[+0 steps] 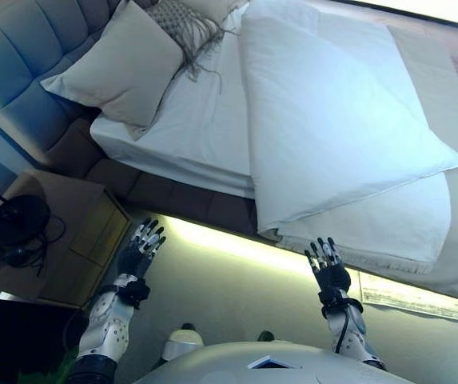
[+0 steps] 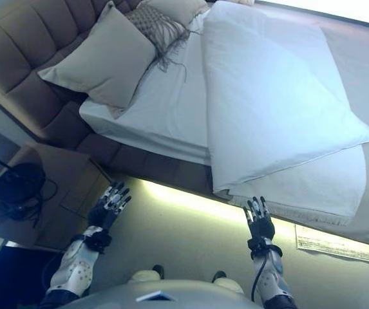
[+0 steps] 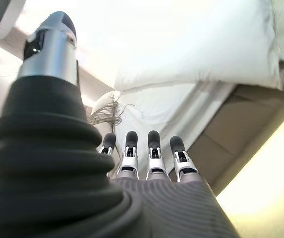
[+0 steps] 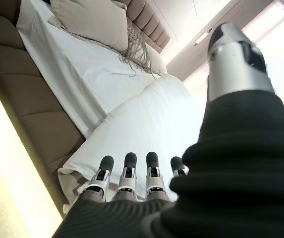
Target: Make the bed neatly
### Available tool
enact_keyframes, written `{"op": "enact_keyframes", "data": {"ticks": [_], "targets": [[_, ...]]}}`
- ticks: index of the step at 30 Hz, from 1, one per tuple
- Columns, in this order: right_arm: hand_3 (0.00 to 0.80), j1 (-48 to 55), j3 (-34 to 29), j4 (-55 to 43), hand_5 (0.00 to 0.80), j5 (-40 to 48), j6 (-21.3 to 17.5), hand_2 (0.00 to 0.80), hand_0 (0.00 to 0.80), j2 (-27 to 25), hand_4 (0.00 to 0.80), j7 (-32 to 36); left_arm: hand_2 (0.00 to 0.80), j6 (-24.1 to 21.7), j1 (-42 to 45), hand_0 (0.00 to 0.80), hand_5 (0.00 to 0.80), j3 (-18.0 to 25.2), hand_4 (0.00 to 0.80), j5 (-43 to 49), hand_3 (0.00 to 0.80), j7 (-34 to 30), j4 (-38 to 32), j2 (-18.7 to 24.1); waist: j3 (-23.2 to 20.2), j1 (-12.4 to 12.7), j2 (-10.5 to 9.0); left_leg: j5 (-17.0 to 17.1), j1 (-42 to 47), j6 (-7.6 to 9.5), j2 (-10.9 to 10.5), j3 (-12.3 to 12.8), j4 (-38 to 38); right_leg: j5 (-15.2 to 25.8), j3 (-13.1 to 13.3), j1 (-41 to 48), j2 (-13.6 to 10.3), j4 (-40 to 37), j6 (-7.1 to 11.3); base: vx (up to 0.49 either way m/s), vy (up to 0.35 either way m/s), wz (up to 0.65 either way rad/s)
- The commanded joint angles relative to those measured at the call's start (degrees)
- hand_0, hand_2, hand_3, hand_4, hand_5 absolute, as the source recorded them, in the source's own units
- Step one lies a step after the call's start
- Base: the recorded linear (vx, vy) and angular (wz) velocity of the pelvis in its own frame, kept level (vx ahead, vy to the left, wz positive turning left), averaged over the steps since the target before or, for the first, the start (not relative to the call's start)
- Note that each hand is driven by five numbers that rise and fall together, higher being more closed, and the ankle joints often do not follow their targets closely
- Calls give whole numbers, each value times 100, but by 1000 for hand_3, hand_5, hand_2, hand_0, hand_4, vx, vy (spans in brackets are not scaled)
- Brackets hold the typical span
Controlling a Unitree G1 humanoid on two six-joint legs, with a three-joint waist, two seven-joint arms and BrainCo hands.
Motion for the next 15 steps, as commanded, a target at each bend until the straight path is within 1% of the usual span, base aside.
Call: {"op": "enact_keyframes", "data": {"ticks": [1, 2, 3, 5, 7, 10, 11, 14, 15], "targets": [[0, -137, -27, -416, 0, -153, 137, 0, 0, -317, 0, 220, 0, -417, -88, 0, 0, 248, 0, 57, 0, 37, -184, 146, 35, 1, -53, -164, -596, 19, -26, -184, 779, -108, 304, 53, 55, 34, 148, -4, 0, -22], [0, -168, 14, -401, 0, -196, 176, 0, 0, -361, 0, 224, 0, -409, -37, 0, 0, 286, 0, -24, 0, 71, -213, 129, 90, 38, -63, -210, -675, 28, -62, -288, 946, -91, 376, 51, 56, 42, 124, -16, 46, -36], [0, -216, 50, -365, 0, -196, 166, 0, 0, -386, 0, 242, 0, -421, -4, 0, 0, 308, 0, -87, 0, 85, -192, 101, 147, 76, -44, -247, -685, 58, -74, -334, 986, -80, 419, 65, 54, 54, 121, -25, 83, -45], [0, -227, 62, -448, 0, -182, 107, 0, 0, -360, 0, 174, 0, -387, -4, 0, 0, 295, 0, -141, 0, 27, -206, 73, 159, 37, -15, -181, -652, 91, -66, -243, 864, -69, 420, 61, 28, 59, 132, -12, 118, -40], [0, -188, 14, -487, 0, -106, 28, 0, 0, -330, 0, 37, 0, -349, -32, 0, 0, 234, 0, -116, 0, -38, -209, 70, 139, -12, 10, -129, -535, 105, -49, -114, 665, -65, 357, 89, -26, 64, 179, 43, 137, -12], [0, -123, -98, -511, 0, -170, 48, 0, 0, -244, 0, 11, 0, -216, -102, 0, 0, 167, 0, -96, 0, -24, -293, 21, 68, -80, 16, -116, -339, 139, -75, -84, 395, -63, 325, 101, -160, 102, 287, 66, 132, 1], [0, -113, -109, -513, 0, -182, 51, 0, 0, -242, 0, 21, 0, -198, -101, 0, 0, 164, 0, -83, 0, -18, -305, 19, 66, -84, 16, -118, -323, 143, -78, -78, 381, -63, 326, 102, -172, 108, 296, 70, 123, 3], [0, -33, -188, -496, 0, -229, 75, 0, 0, -196, 0, 79, 0, -164, -64, 0, 0, 149, 0, -23, 0, 32, -314, 66, 68, -143, 12, -230, -280, 211, -132, 19, 494, -110, 387, 26, -358, 334, 376, 58, 152, 2], [0, -37, -212, -504, 0, -233, 102, 0, 0, -183, 0, 74, 0, -168, -92, 0, 0, 145, 0, -79, 0, 77, -287, 84, 92, -161, 15, -284, -280, 275, -170, 41, 583, -143, 413, -9, -458, 493, 407, 34, 168, 2]]}}
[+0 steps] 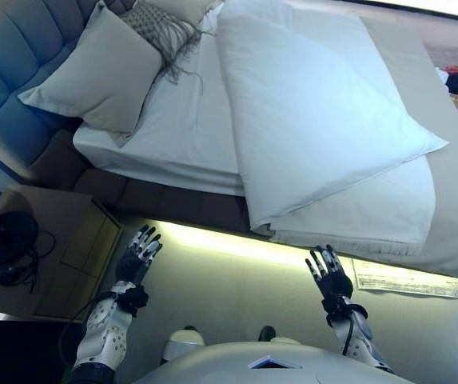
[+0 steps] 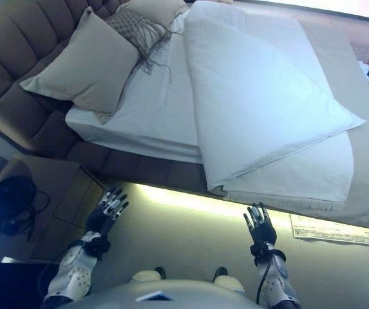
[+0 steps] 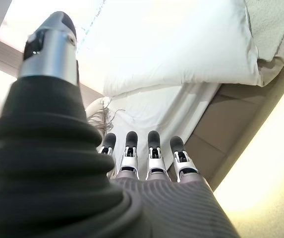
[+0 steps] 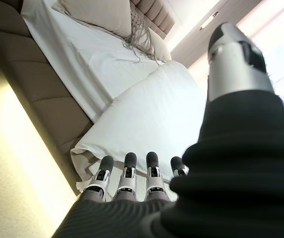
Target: Make the bed neatly
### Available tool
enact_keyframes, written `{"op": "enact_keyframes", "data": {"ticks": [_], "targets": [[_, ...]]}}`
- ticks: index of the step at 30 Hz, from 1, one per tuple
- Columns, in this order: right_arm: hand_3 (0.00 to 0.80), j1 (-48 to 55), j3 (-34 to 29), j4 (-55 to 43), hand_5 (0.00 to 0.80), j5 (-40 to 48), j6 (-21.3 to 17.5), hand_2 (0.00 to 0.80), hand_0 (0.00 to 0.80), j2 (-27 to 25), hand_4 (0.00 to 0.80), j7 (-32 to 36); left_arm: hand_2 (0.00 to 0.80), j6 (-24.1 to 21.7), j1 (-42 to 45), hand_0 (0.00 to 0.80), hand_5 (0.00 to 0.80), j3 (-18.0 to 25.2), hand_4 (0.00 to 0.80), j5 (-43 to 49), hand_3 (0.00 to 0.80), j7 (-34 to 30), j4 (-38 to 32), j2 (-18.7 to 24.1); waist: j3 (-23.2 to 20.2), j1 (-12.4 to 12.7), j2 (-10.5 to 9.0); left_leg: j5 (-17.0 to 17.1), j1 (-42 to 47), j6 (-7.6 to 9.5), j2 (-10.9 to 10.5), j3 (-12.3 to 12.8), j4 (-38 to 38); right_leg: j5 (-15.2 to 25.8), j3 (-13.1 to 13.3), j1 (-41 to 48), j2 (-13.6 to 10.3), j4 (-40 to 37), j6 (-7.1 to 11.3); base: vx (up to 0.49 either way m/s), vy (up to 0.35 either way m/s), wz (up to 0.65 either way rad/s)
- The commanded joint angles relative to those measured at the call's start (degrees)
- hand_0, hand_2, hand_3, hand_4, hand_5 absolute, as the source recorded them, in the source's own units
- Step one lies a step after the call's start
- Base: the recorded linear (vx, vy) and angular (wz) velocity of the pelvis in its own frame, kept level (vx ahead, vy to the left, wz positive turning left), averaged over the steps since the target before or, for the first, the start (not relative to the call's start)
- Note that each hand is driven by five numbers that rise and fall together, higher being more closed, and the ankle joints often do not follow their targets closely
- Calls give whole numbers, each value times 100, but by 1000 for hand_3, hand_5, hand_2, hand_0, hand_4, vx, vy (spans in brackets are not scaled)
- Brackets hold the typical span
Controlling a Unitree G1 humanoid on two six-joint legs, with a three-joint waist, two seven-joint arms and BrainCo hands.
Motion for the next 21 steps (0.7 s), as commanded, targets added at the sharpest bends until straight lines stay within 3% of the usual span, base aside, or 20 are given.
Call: {"op": "enact_keyframes", "data": {"ticks": [1, 5, 7, 9, 11, 13, 14, 19, 21], "targets": [[0, -147, -211, -506, 0, -97, -136, 0, 0, 19, 0, 90, 0, -165, -300, 0, 0, 152, 0, -121, 0, 44, -260, 115, 1, -124, -143, -178, -392, 302, -159, 31, 602, -256, 24, 12, -470, 605, 411, 34, 213, 4], [0, -179, -252, -538, 0, -10, -374, 0, 0, 132, 0, 15, 0, -120, -358, 0, 0, 177, 0, -83, 0, 27, -213, 182, 178, -70, -91, -360, -486, 693, -509, -213, 900, -95, 158, -382, -937, 1954, 353, 12, 217, 11], [0, -238, -241, -600, 0, 89, -547, 0, 0, 193, 0, -144, 0, -136, -446, 0, 0, 62, 0, 98, 0, 29, -17, 179, 251, -38, 49, -402, -506, 960, -769, -500, 966, 23, 248, -820, -1191, 3250, 198, 87, 354, 39], [0, -259, -215, -726, 0, 130, -547, 0, 0, 196, 0, -222, 0, -104, -515, 0, 0, 11, 0, 177, 0, 41, 128, 199, 300, -84, 163, -528, -361, 1056, -947, -653, 964, 33, 507, -1234, -1286, 4336, 243, 160, 318, 46], [0, -258, -176, -800, 0, 120, -483, 0, 0, 195, 0, -197, 0, -27, -539, 0, 0, 22, 0, 171, 0, 48, 144, 217, 314, -108, 235, -548, -303, 1086, -1002, -675, 977, 45, 532, -1398, -1291, 4600, 200, 145, 173, 34], [0, -235, -114, -736, 0, -16, -400, 0, 0, 256, 0, -61, 0, 4, -524, 0, 0, 96, 0, 135, 0, 82, 71, 229, 322, -153, 259, -648, -193, 1066, -1063, -664, 996, 216, 476, -1480, -1208, 4165, 262, 169, 18, 6], [0, -263, -113, -682, 0, -27, -386, 0, 0, 266, 0, -26, 0, 10, -540, 0, 0, 113, 0, 106, 0, 128, 43, 241, 329, -176, 249, -580, -244, 1059, -1048, -606, 1018, 398, 363, -1479, -1169, 3760, 169, 169, -121, 7], [0, -600, -221, -192, 0, 39, -342, 0, 0, 252, 0, 180, 0, -42, -639, 0, 0, 148, 0, -43, 0, 98, 82, 322, 357, -289, -93, -1086, -111, 807, -1036, -629, 1159, 1017, 460, -1430, -1102, 748, 528, 286, -241, -3], [0, -622, -249, -141, 0, 29, -269, 0, 0, 234, 0, 220, 0, -84, -601, 0, 0, 204, 0, -35, 0, 12, 177, 348, 356, -323, -147, -1265, -25, 797, -938, -517, 1162, 1286, 401, -1472, -1073, 63, 664, 382, -260, -13]]}}
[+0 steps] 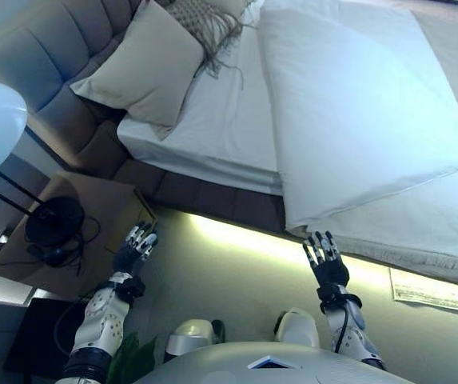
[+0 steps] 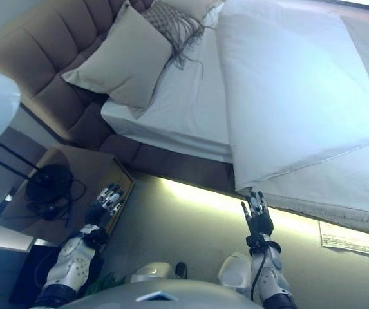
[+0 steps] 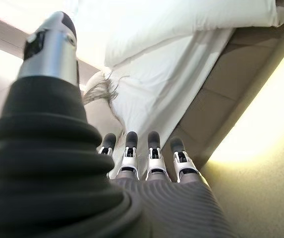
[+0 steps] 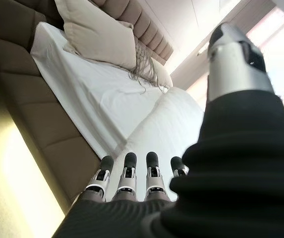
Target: Make the bed neatly
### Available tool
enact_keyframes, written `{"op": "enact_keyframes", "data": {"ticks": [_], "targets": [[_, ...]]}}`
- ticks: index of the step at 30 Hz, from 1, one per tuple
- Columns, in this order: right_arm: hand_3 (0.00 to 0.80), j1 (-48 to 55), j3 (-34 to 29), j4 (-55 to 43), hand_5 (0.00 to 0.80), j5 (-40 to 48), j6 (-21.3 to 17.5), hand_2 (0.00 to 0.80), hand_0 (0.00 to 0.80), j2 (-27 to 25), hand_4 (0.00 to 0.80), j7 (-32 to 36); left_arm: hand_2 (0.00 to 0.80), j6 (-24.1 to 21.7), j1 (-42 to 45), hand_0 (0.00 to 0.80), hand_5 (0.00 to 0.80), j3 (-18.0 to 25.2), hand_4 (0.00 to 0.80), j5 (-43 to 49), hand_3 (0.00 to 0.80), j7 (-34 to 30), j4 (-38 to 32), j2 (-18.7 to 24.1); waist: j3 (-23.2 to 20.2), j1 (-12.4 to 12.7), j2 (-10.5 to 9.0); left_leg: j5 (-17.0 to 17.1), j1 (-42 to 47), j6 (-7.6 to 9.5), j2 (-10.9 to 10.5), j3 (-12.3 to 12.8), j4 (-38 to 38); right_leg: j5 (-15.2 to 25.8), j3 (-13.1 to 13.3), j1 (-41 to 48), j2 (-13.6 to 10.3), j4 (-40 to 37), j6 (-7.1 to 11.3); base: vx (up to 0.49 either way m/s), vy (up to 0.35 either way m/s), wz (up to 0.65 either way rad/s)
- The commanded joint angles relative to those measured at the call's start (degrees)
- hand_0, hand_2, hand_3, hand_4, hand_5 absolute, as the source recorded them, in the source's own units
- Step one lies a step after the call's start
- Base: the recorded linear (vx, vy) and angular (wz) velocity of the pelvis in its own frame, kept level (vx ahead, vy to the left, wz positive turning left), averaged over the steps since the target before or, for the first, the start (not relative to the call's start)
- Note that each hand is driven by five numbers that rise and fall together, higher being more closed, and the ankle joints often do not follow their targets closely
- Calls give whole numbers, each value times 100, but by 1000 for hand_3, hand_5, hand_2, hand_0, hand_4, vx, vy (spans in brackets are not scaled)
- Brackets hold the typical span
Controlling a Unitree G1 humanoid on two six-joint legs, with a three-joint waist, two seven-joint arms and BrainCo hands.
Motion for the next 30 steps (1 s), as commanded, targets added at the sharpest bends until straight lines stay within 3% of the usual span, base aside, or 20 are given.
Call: {"op": "enact_keyframes", "data": {"ticks": [1, 5, 8, 11, 14, 16, 17, 21, 25, 30], "targets": [[0, -225, -186, -37, 0, 30, -30, 0, 0, -58, 0, 266, 0, -205, -41, 0, 0, 264, 0, -113, 0, -219, -309, 178, -48, -133, -210, -769, 110, 58, -5, -106, 391, 1428, 9, 149, 30, -1176, 162, 359, -227, -7], [0, 33, -252, -70, 0, -54, 101, 0, 0, -41, 0, 455, 0, -164, 114, 0, 0, 419, 0, -47, 0, -356, -232, 159, -85, -183, -298, -961, 271, 46, 144, -212, 540, 1438, 96, 81, 15, -873, 169, 399, -272, 9], [0, 190, -316, -106, 0, -55, 168, 0, 0, -80, 0, 374, 0, -47, 423, 0, 0, 505, 0, -67, 0, -417, -423, 172, -149, -133, -347, -1010, 327, -129, 413, -330, 704, 1185, 177, 271, 74, -700, 230, 472, -408, 57], [0, 237, -213, -440, 0, 29, 307, 0, 0, -240, 0, 110, 0, 157, 587, 0, 0, 624, 0, -321, 0, -606, -517, 160, -191, -137, -270, -480, 357, -422, 902, -387, 875, 779, 249, 342, 341, -307, 100, 336, -378, 21], [0, 150, -113, -354, 0, 81, 374, 0, 0, -376, 0, 129, 0, 141, 683, 0, 0, 479, 0, -443, 0, -730, -547, 57, -242, -106, -216, 213, 290, -553, 1123, -545, 1169, 402, 209, 523, 738, -186, -165, 316, -382, 19], [0, 58, -67, -288, 0, 147, 363, 0, 0, -489, 0, 127, 0, 76, 659, 0, 0, 244, 0, -481, 0, -703, -674, -30, -264, -103, -176, 751, 142, -646, 1277, -439, 1611, 164, 25, 734, 1013, -239, -431, 232, -339, -14], [0, 24, -51, -241, 0, 176, 318, 0, 0, -522, 0, 138, 0, 63, 622, 0, 0, 165, 0, -498, 0, -685, -718, -50, -267, -115, -224, 876, -19, -622, 1283, -349, 1890, 91, -33, 787, 1051, -263, -533, 153, -286, -14], [0, -63, -46, -135, 0, 432, 256, 0, 0, -604, 0, 281, 0, 37, 396, 0, 0, -178, 0, -391, 0, -589, -652, -98, -132, -139, -303, 837, -818, -455, 1362, -16, 2771, -194, -165, 1020, 1298, -200, -819, 145, -296, 1], [0, 111, -4, -339, 0, 304, 340, 0, 0, -557, 0, 242, 0, 92, 287, 0, 0, -339, 0, -254, 0, -508, -480, -87, -82, -255, -226, 1056, -807, -593, 1391, 272, 1802, -357, -261, 1234, 1405, -191, -778, 169, -40, 9], [0, 446, -13, -639, 0, 482, 182, 0, 0, -653, 0, 274, 0, 107, 194, 0, 0, -312, 0, -296, 0, -461, -345, -108, -42, -116, -4, 1950, -1215, -985, 1436, -126, -162, -564, -115, 1702, 1505, -451, -675, 231, 62, 18]]}}
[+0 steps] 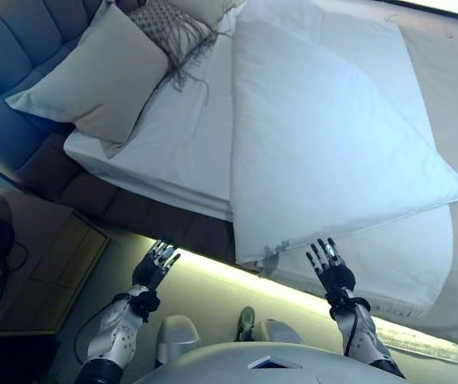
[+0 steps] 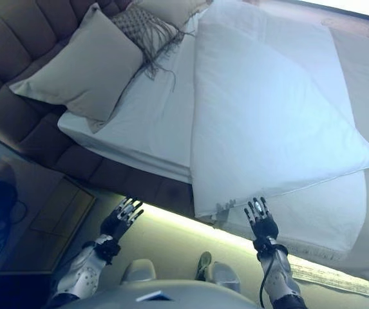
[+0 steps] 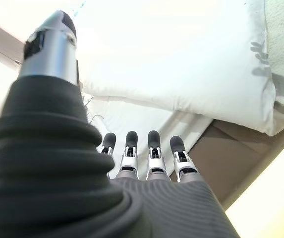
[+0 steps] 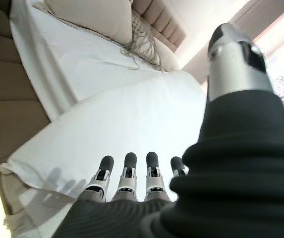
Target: Make the bed neatly
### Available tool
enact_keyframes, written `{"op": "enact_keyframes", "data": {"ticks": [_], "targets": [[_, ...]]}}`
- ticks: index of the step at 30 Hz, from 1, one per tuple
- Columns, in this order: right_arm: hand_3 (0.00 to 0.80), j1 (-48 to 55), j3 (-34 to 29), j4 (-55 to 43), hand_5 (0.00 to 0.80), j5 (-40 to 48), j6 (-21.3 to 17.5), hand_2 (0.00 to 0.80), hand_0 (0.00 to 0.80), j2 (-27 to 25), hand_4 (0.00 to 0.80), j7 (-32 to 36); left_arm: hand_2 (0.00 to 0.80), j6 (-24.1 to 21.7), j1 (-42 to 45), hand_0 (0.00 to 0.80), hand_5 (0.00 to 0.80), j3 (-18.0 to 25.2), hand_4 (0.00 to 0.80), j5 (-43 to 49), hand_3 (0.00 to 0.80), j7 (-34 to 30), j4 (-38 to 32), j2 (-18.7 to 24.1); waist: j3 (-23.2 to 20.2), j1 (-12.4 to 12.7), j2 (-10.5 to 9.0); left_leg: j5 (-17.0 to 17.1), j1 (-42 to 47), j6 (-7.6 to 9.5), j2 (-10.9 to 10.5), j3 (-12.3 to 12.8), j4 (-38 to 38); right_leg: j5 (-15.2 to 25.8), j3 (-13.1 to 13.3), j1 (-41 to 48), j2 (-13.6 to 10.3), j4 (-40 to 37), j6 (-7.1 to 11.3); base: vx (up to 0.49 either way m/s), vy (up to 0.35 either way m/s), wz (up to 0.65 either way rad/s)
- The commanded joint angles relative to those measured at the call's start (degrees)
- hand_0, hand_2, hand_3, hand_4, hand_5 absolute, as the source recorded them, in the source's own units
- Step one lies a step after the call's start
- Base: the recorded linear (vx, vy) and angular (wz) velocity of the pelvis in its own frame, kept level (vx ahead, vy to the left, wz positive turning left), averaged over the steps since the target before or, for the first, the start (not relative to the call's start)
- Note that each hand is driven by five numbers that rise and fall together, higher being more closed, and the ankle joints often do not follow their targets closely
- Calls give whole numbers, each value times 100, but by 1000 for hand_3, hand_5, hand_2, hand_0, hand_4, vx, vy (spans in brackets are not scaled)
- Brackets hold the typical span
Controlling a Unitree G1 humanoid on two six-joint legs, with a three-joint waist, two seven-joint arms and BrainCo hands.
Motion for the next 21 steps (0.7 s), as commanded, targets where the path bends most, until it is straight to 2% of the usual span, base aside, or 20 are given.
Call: {"op": "enact_keyframes", "data": {"ticks": [1, 3, 7, 10, 12, 14, 16, 19, 21], "targets": [[0, 75, -56, -496, 0, 285, -309, 0, 0, -207, 0, 218, 0, -223, -36, 0, 0, 125, 0, 5, 0, -17, -194, 145, -94, 169, 231, 1716, -286, -43, 70, -214, -1410, -216, 400, 490, -11, 51, 761, 289, 54, -10], [0, 73, -88, -453, 0, 331, -353, 0, 0, -176, 0, 247, 0, -262, -1, 0, 0, 167, 0, 97, 0, -90, -138, 149, -66, 260, 300, 1881, -473, -93, 73, -308, -1754, -387, 441, 616, 23, 137, 722, 322, 45, -29], [0, 69, -127, -299, 0, 396, -351, 0, 0, -93, 0, 279, 0, -193, 78, 0, 0, 249, 0, 262, 0, -293, -131, 145, -95, 384, 389, 1726, -770, -68, 5, -479, -1790, -759, 552, 833, -13, 419, 689, 337, 70, -42], [0, 102, -138, -207, 0, 382, -428, 0, 0, 24, 0, 300, 0, -97, 31, 0, 0, 279, 0, 265, 0, -435, -124, 201, -149, 383, 450, 1475, -641, 30, -107, -332, -1762, -973, 630, 1059, -175, 623, 802, 407, 176, -48], [0, 112, -54, -186, 0, 358, -589, 0, 0, 131, 0, 229, 0, -54, -5, 0, 0, 272, 0, 270, 0, -416, -172, 229, -183, 393, 471, 1359, -528, 97, -239, -412, -1727, -1045, 647, 1074, -346, 805, 914, 403, 244, -42], [0, 165, -154, -233, 0, 331, -556, 0, 0, 298, 0, 121, 0, -9, -51, 0, 0, 243, 0, 337, 0, -383, -227, 324, -240, 390, 424, 1210, -520, 259, -450, -387, -1406, -961, 647, 1131, -597, 1005, 1055, 351, 233, -36], [0, 202, -168, -252, 0, 306, -619, 0, 0, 458, 0, 22, 0, -4, -81, 0, 0, 189, 0, 424, 0, -368, -390, 397, -363, 464, 327, 1035, -538, 493, -673, -362, -1217, -547, 508, 1062, -944, 1288, 1194, 301, 212, -16], [0, 93, -91, -222, 0, 232, -582, 0, 0, 633, 0, 72, 0, -86, -69, 0, 0, 234, 0, 311, 0, -222, -458, 455, -476, 587, 319, 940, -397, 621, -786, -317, -1244, -364, 308, 965, -1130, 1448, 1175, 231, 166, -8], [0, 32, -7, -214, 0, 64, -498, 0, 0, 652, 0, 51, 0, -189, -57, 0, 0, 285, 0, 248, 0, -108, -458, 471, -527, 688, 293, 871, -451, 668, -878, -443, -1144, -356, 313, 988, -1140, 1320, 1146, 128, 43, -23]]}}
